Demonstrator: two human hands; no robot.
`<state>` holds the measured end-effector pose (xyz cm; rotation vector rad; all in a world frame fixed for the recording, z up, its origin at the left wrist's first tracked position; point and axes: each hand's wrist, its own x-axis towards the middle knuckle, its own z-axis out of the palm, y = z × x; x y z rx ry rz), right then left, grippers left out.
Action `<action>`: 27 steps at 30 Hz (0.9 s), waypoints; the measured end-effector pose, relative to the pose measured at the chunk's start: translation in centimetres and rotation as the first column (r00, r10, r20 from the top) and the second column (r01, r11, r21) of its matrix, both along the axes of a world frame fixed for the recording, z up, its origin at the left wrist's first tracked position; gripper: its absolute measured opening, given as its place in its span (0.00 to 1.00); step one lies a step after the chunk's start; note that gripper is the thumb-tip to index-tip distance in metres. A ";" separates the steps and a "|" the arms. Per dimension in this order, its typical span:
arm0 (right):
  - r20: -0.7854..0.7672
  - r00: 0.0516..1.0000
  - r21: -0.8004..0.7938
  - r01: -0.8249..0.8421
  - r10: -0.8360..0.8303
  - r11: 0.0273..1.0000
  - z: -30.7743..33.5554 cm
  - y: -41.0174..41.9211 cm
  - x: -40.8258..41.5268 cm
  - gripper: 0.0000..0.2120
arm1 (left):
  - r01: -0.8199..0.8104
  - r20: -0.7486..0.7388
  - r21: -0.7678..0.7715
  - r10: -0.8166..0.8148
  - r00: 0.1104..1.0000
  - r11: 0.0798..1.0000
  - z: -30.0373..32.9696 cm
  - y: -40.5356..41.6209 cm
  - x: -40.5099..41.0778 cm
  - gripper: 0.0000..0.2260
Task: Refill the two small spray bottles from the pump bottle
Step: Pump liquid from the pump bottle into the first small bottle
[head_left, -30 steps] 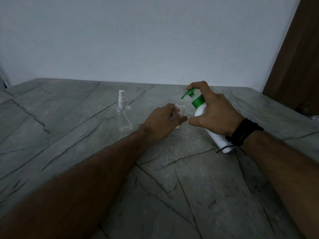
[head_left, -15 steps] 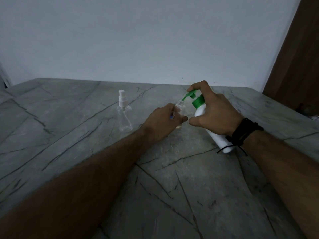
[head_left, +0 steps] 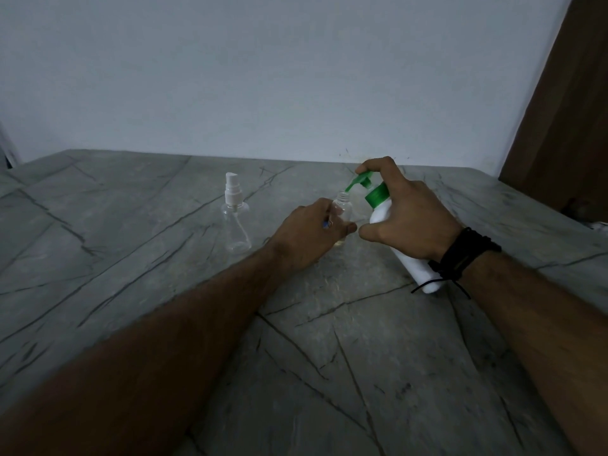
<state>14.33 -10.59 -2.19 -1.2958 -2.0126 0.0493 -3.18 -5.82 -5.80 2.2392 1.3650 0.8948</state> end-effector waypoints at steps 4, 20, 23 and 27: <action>-0.006 1.000 0.009 -0.024 0.024 1.000 -0.1 0.1 0.0 0.36 | 0.000 0.003 0.010 0.000 1.000 1.000 -0.1 0.0 0.0 0.22; 0.002 1.000 0.008 -0.021 0.021 1.000 0.0 0.0 -0.1 0.34 | 0.004 0.006 0.018 -0.004 1.000 1.000 -0.1 -0.1 0.0 0.22; 0.000 1.000 0.012 -0.017 0.017 1.000 0.0 0.0 -0.1 0.34 | 0.004 -0.001 0.024 -0.004 1.000 1.000 0.0 -0.1 0.0 0.22; 0.005 1.000 0.023 -0.026 0.026 0.999 0.0 0.0 -0.2 0.36 | -0.002 0.001 0.024 0.002 1.000 1.000 -0.1 -0.2 0.0 0.21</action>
